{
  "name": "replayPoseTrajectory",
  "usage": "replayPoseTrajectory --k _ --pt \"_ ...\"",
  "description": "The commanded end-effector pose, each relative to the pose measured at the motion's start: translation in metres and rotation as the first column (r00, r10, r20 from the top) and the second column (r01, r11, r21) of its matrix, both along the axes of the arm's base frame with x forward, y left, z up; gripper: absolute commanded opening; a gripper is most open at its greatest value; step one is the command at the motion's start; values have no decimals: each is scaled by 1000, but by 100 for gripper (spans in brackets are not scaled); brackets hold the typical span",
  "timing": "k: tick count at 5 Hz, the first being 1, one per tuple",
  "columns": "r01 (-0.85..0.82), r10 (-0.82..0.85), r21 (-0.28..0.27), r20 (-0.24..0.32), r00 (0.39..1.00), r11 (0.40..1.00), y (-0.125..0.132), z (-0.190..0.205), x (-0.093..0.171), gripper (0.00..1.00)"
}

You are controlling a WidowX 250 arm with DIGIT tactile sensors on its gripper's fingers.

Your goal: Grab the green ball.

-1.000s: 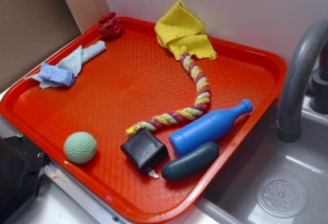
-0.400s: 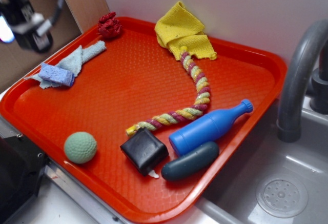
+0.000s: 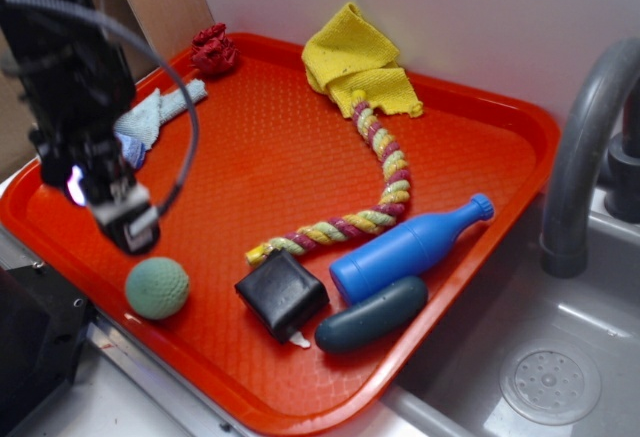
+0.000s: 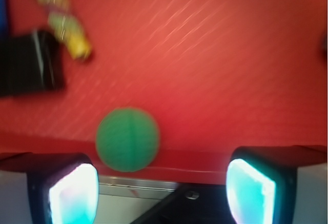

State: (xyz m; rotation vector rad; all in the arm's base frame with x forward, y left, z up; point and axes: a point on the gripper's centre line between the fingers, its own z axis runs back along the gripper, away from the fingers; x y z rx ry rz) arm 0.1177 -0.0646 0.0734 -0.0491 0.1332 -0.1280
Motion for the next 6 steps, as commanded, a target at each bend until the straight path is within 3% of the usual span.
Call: replayPoseTrajectory --k 1,2,3,4,5,6 --pt "49 -46 -32 90 995 998 -19 -32 1 100" --pt "72 -69 -37 87 994 997 -31 -51 1 0" --pt "56 -54 -33 48 997 998 -26 -45 2 0" --pt "-15 16 -46 12 1000 999 2 -6 15 0" --pt "-208 211 -121 20 977 971 56 42 33 0" --pt "-363 376 -130 89 922 923 104 94 46 0"
